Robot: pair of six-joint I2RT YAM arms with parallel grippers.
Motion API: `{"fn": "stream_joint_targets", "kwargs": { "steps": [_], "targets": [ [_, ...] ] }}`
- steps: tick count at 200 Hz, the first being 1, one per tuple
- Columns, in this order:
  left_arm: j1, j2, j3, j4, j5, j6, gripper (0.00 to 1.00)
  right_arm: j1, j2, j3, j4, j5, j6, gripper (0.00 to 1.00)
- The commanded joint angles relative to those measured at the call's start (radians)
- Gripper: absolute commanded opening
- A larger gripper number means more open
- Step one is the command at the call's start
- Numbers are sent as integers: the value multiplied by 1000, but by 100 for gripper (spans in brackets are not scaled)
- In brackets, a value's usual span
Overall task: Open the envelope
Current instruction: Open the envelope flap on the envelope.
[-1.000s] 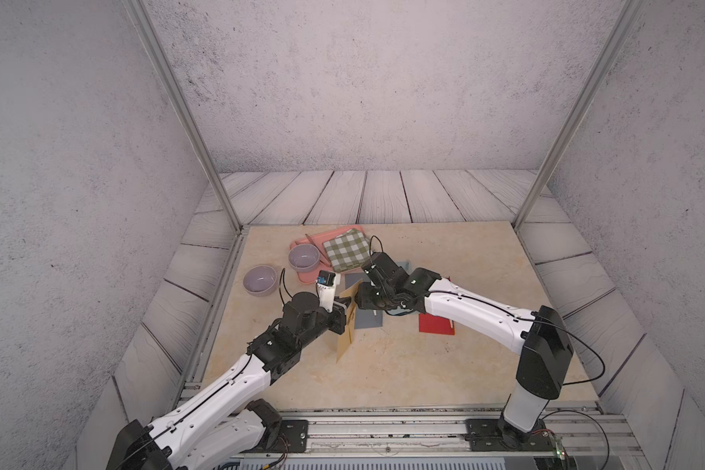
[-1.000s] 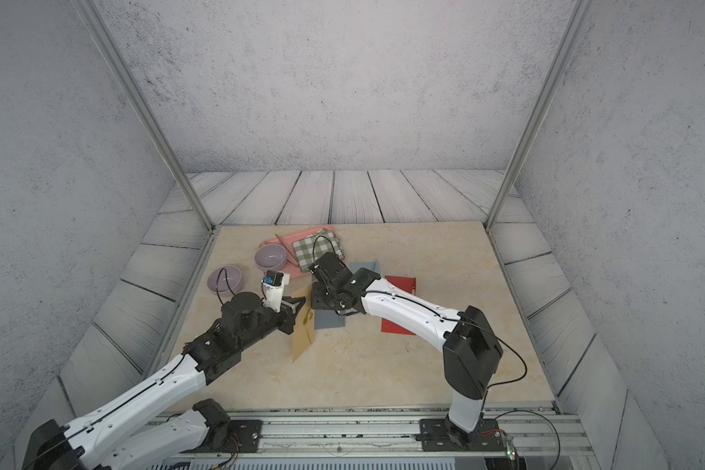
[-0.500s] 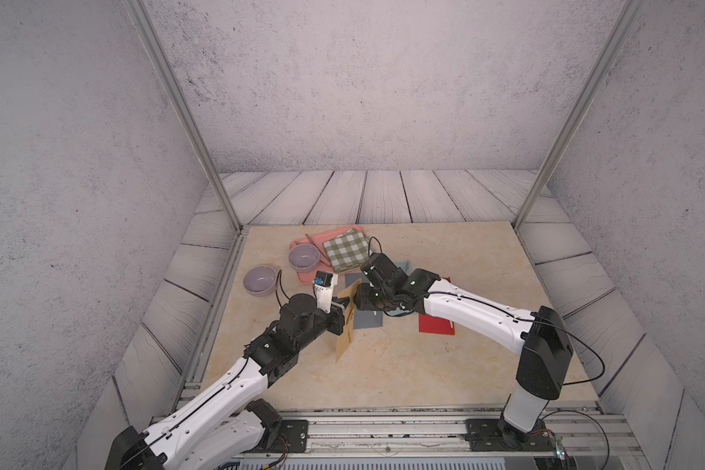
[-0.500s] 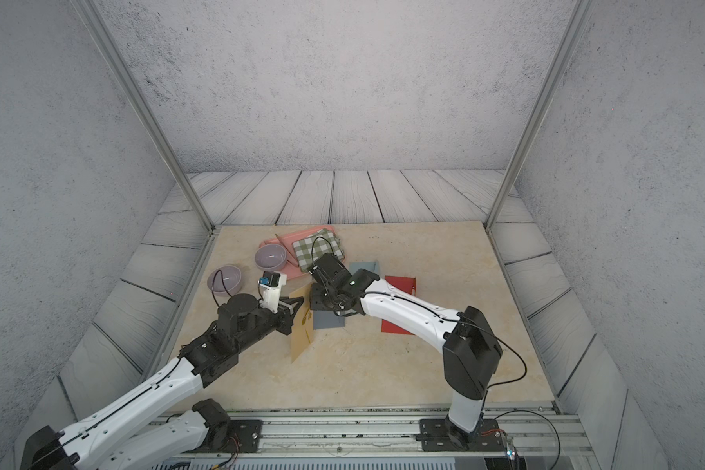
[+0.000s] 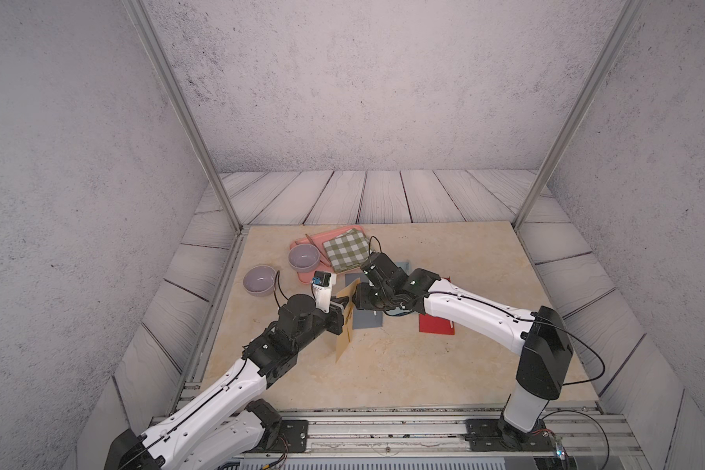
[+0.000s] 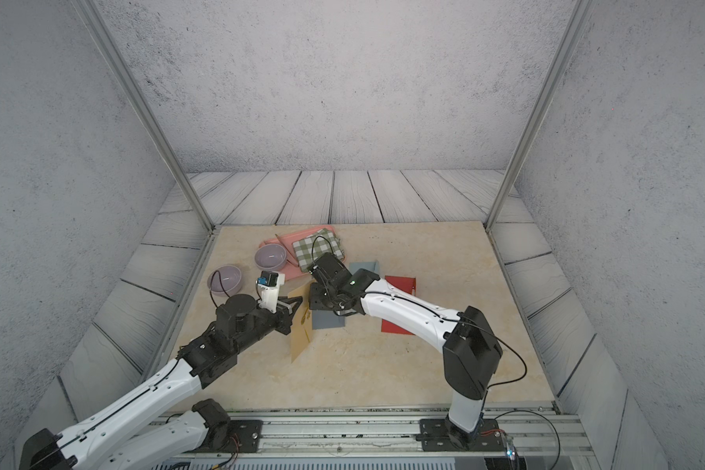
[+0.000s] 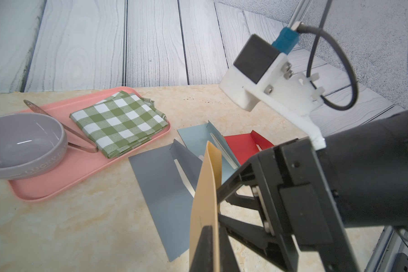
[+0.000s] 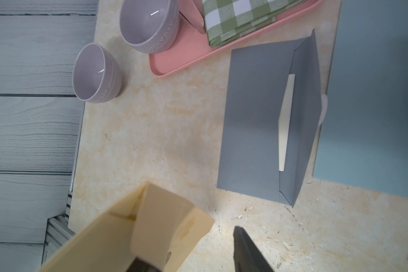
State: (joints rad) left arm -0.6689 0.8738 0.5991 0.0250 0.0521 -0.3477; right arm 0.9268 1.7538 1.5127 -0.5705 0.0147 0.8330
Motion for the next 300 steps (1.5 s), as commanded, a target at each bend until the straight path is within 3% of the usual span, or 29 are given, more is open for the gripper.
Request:
{"fn": "stream_joint_targets", "kwargs": {
  "steps": [1,111,156,183,198,247,262,300],
  "targets": [
    [0,-27,7,37,0,-3,0,5,15,-8,-27,28,-20,49],
    [1,-36,-7,21,-11,-19,0,4,-20,-49,-2,67,1,45],
    [0,-32,-1,26,-10,-37,0,10,5,-50,42,-81,-22,44],
    [0,-23,-14,57,5,-62,0,9,-3,-68,40,-36,-18,43],
    [1,-12,-15,66,11,-72,0,10,-7,-84,50,-12,-6,36],
    [1,11,-1,83,1,-63,0,11,-2,-74,24,43,-29,34],
    [1,14,7,65,6,-77,0,12,-7,-88,37,48,-28,27],
    [0,9,-1,64,-14,-68,0,13,-18,-73,1,129,-63,26]
  ]
}}
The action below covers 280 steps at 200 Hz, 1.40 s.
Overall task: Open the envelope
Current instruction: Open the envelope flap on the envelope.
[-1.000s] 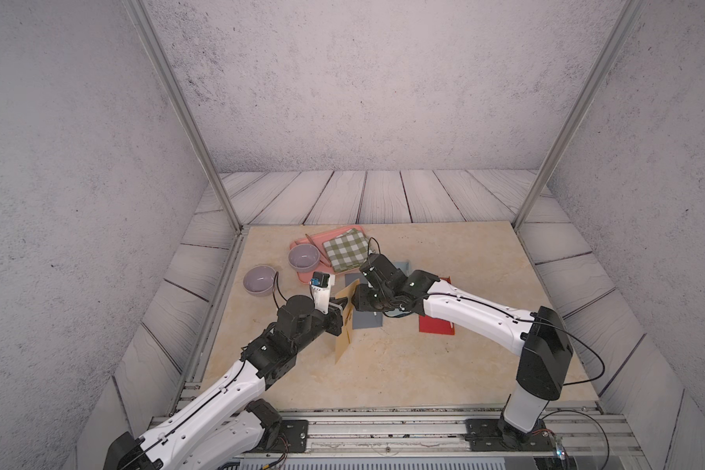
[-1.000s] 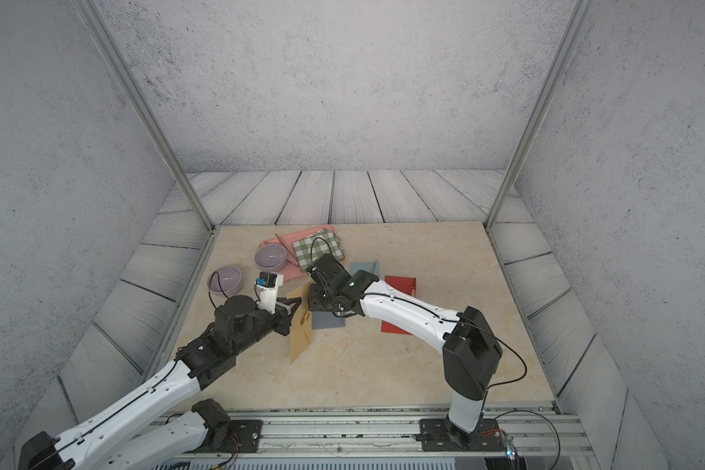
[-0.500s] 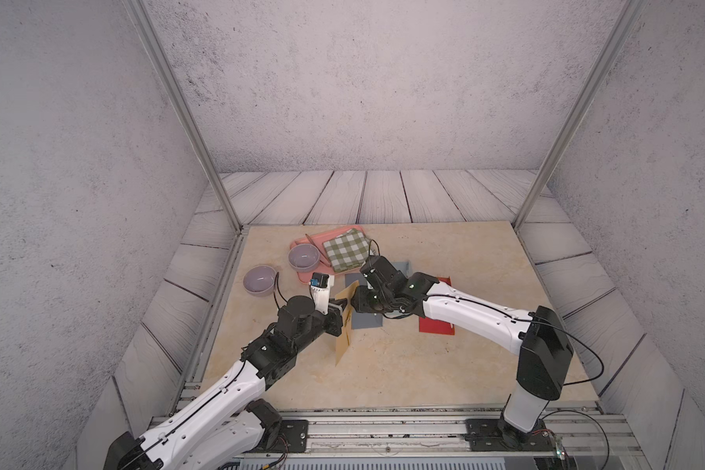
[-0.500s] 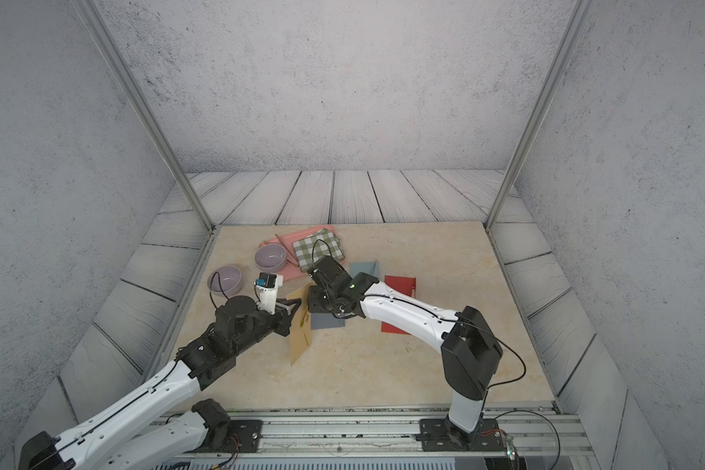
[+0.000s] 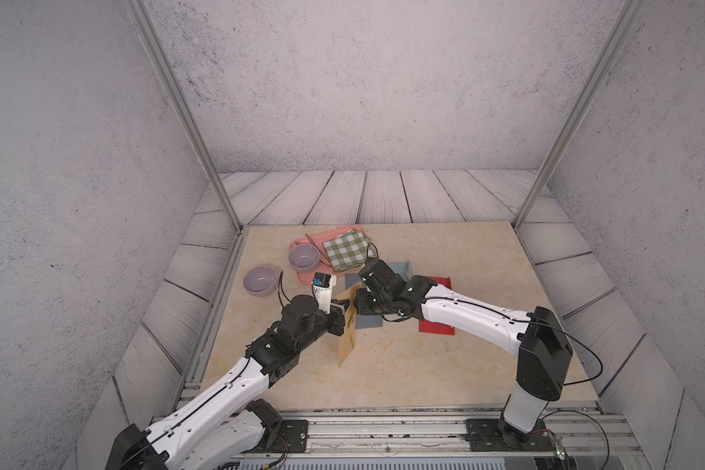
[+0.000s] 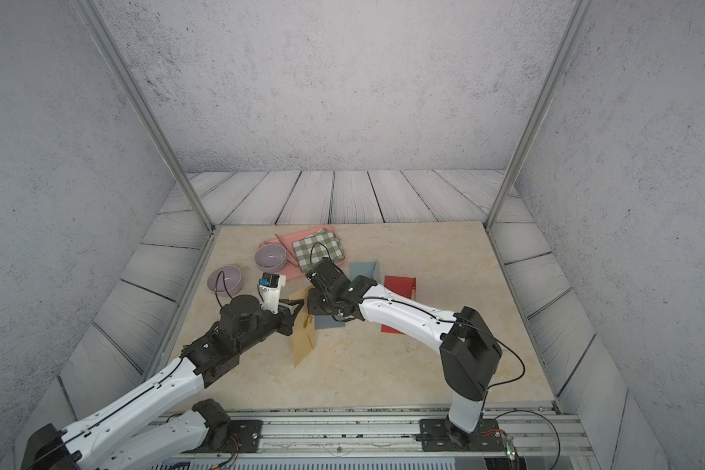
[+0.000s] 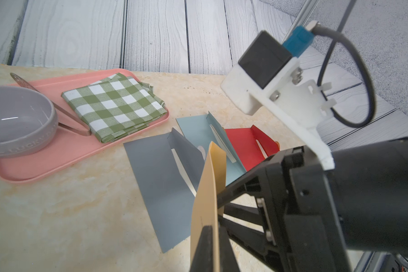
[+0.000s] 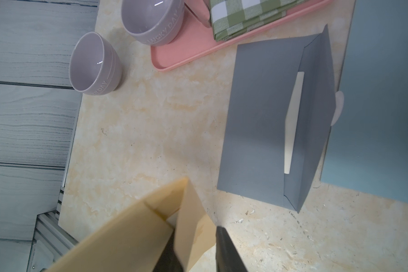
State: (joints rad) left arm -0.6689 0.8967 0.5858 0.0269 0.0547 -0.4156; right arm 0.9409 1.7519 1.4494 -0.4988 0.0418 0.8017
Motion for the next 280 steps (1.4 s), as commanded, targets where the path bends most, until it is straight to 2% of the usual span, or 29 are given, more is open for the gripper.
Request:
{"fn": "stream_joint_targets", "kwargs": {
  "steps": [1,57,92,120,151,180,206,238,256,280],
  "targets": [
    [1,-13,12,63,-17,0,0,-1,-17,-11,-71,103,-33,26],
    [1,-10,12,67,-29,-12,0,-1,-40,-39,-54,110,-45,26],
    [1,-10,8,74,-14,-40,0,-2,-39,-42,-19,35,-50,28],
    [1,-12,14,54,-20,-28,0,-1,-54,-39,-52,104,-80,28],
    [2,-25,9,45,-23,-29,0,-9,-124,-105,1,128,-148,36],
    [8,-30,24,-7,-32,-72,0,-15,-245,-229,109,126,-283,46],
    [89,-24,37,-15,72,-199,0,-32,-403,-383,238,32,-377,54],
    [292,31,20,125,364,-502,0,-45,-567,-557,360,-93,-460,67],
    [343,72,6,230,439,-647,0,-43,-597,-600,387,-127,-463,70],
    [359,141,-10,402,522,-795,0,-43,-562,-603,397,-139,-477,70]
  ]
}}
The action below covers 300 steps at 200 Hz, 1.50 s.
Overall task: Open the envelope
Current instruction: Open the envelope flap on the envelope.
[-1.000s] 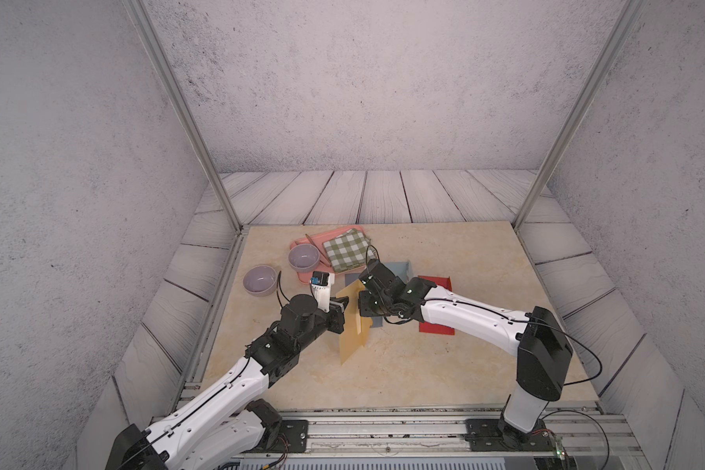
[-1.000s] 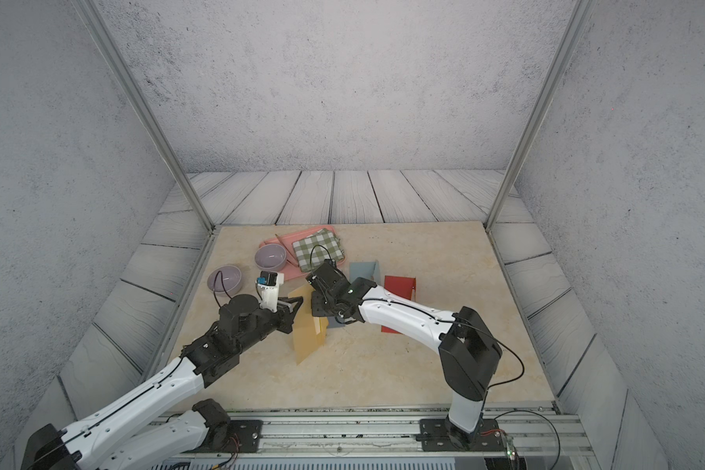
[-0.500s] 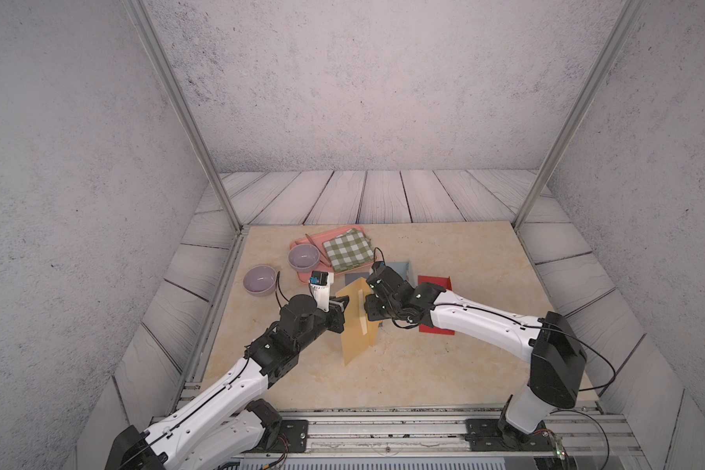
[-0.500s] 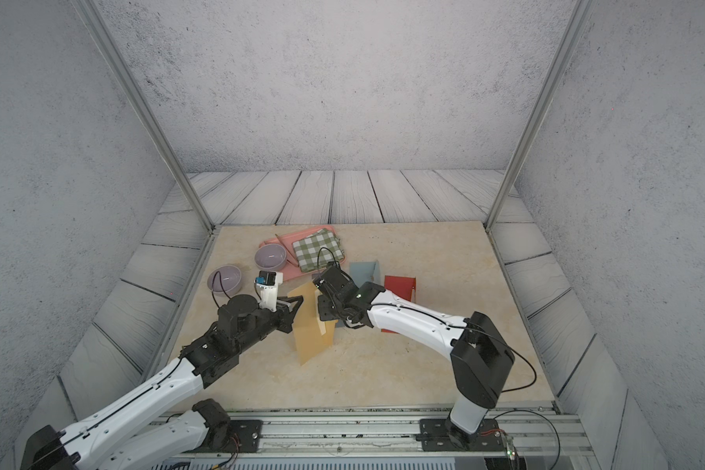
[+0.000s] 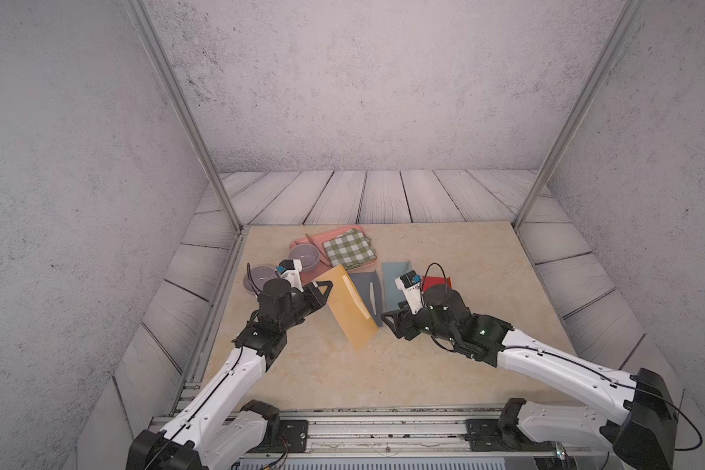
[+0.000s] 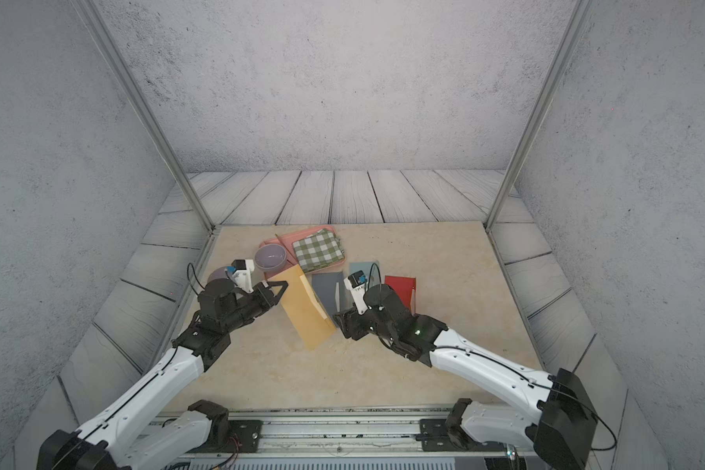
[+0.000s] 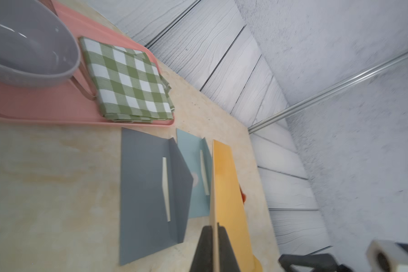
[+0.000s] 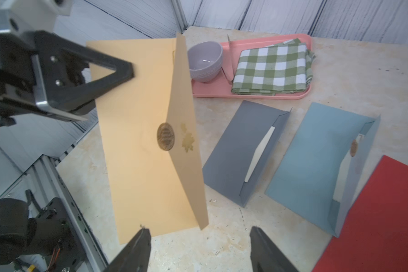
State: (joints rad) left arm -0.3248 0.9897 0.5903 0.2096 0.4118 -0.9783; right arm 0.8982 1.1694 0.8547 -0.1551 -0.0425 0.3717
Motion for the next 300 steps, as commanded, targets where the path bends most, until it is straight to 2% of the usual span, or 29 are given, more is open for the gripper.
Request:
{"fn": "stream_joint_targets", "kwargs": {
  "steps": [1,15,35,54,108,166,186,241,253,273,300],
  "targets": [
    [16,50,-15,225,168,-237,0,0,23,-8,53,-52,-47,70],
    [17,76,-5,259,199,-268,0,0,44,12,35,-3,-44,71],
    [18,87,15,250,240,-252,0,-1,56,17,51,56,-42,70],
    [18,83,20,238,243,-246,0,-5,70,40,37,91,-46,63],
    [18,89,21,249,246,-239,0,-66,78,38,51,25,8,42],
    [18,111,21,272,242,-250,0,-97,49,-5,129,-110,19,26],
    [18,109,16,270,238,-250,0,-100,46,-11,137,-116,28,14],
    [18,105,15,242,231,-235,0,-103,20,-13,100,-74,17,3],
    [18,107,14,242,232,-231,2,-103,15,-14,97,-81,15,0],
    [18,108,22,221,241,-214,8,-104,8,-15,96,-110,17,0],
    [16,103,26,194,255,-180,20,-105,0,-18,67,-107,23,0]
  ]
}}
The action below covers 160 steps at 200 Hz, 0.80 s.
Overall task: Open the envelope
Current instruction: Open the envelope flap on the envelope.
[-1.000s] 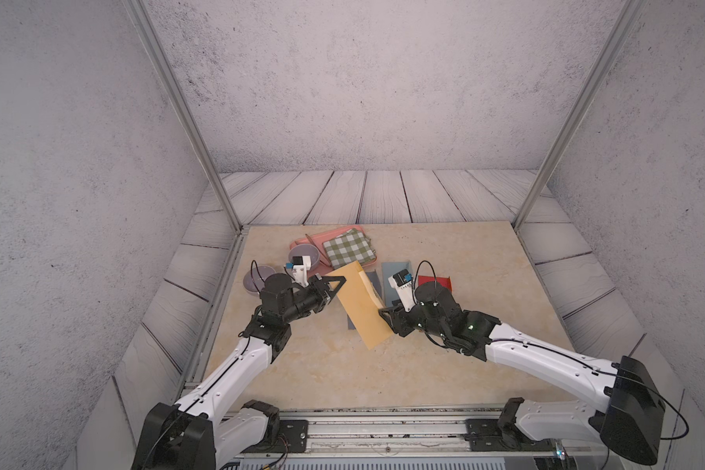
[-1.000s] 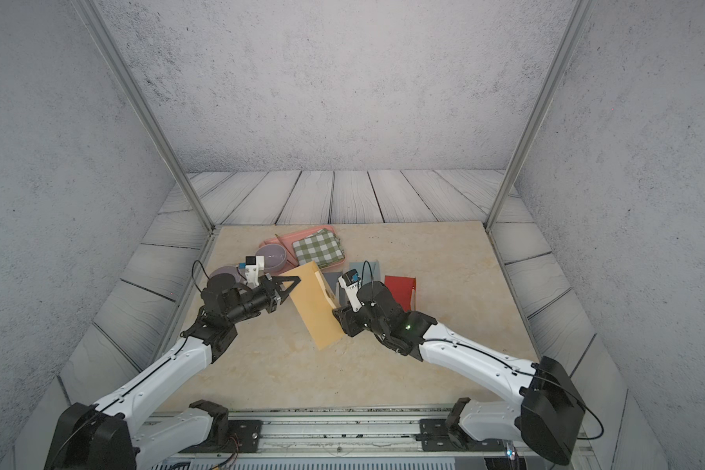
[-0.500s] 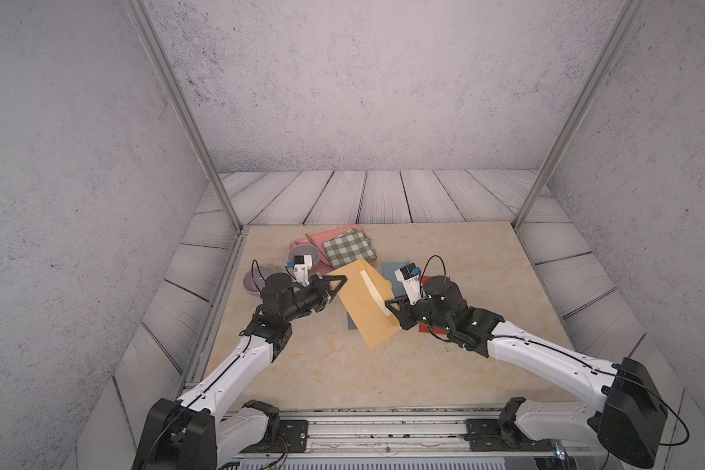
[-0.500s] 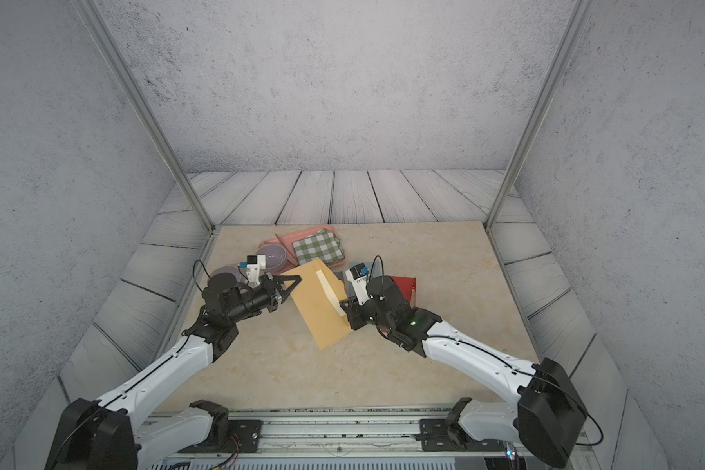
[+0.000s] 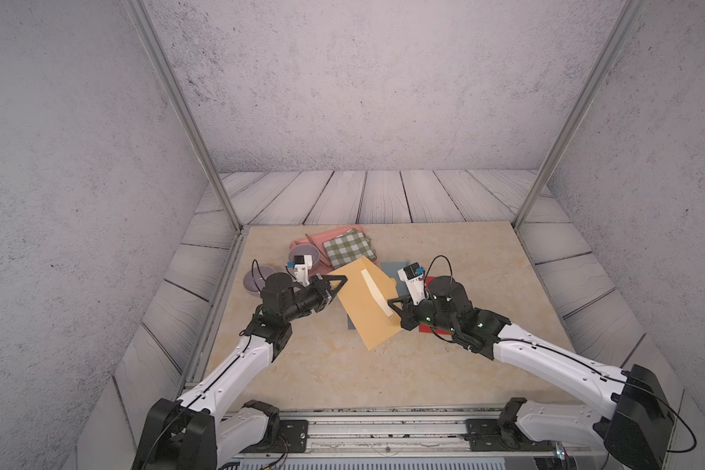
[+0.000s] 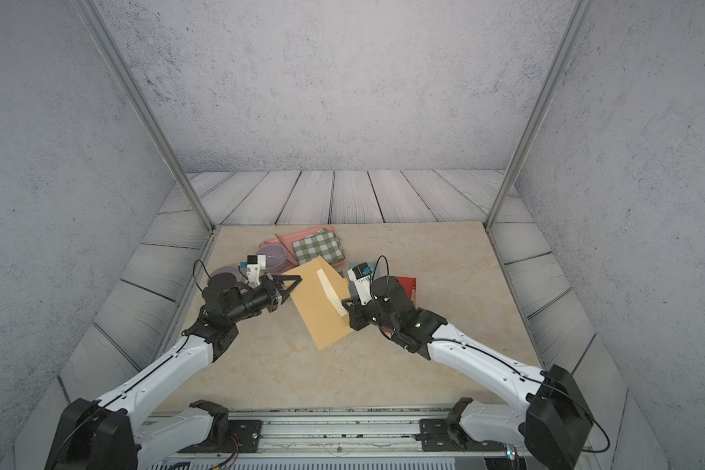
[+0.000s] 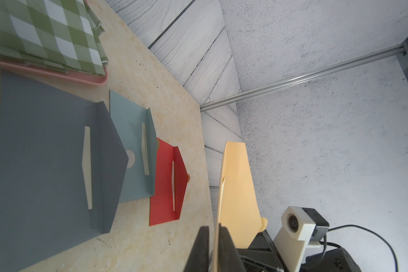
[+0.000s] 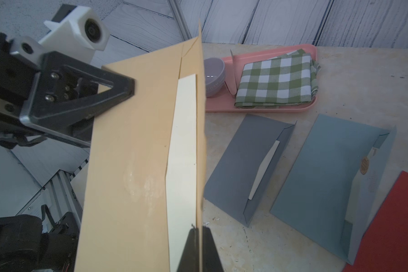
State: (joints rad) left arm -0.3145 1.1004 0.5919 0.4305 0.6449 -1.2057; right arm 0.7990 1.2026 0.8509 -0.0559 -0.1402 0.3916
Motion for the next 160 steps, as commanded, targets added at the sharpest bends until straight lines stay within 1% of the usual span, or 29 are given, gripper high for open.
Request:
{"fn": "stream_joint_targets", "kwargs": {
  "steps": [1,15,40,61,81,99,134,160],
  "targets": [
    [6,-9,25,-28,22,50,20,-5,-33,-15,-34,-7,3,0],
    [5,-17,24,-55,28,77,29,-6,-43,-22,-66,8,11,0],
    [-4,-23,26,-132,36,147,40,-6,-62,-37,-137,11,36,0],
    [-24,-16,27,-195,45,200,48,-5,-84,-80,-174,8,90,0],
    [-62,7,20,-217,50,244,51,-6,-111,-141,-214,35,157,0],
    [-114,38,17,-266,23,292,52,-5,-144,-221,-208,29,216,0],
    [-214,95,-35,-232,-25,299,54,-4,-235,-363,-224,36,298,0],
    [-246,160,-71,-198,-26,291,56,-3,-296,-438,-252,92,335,0]
  ]
}}
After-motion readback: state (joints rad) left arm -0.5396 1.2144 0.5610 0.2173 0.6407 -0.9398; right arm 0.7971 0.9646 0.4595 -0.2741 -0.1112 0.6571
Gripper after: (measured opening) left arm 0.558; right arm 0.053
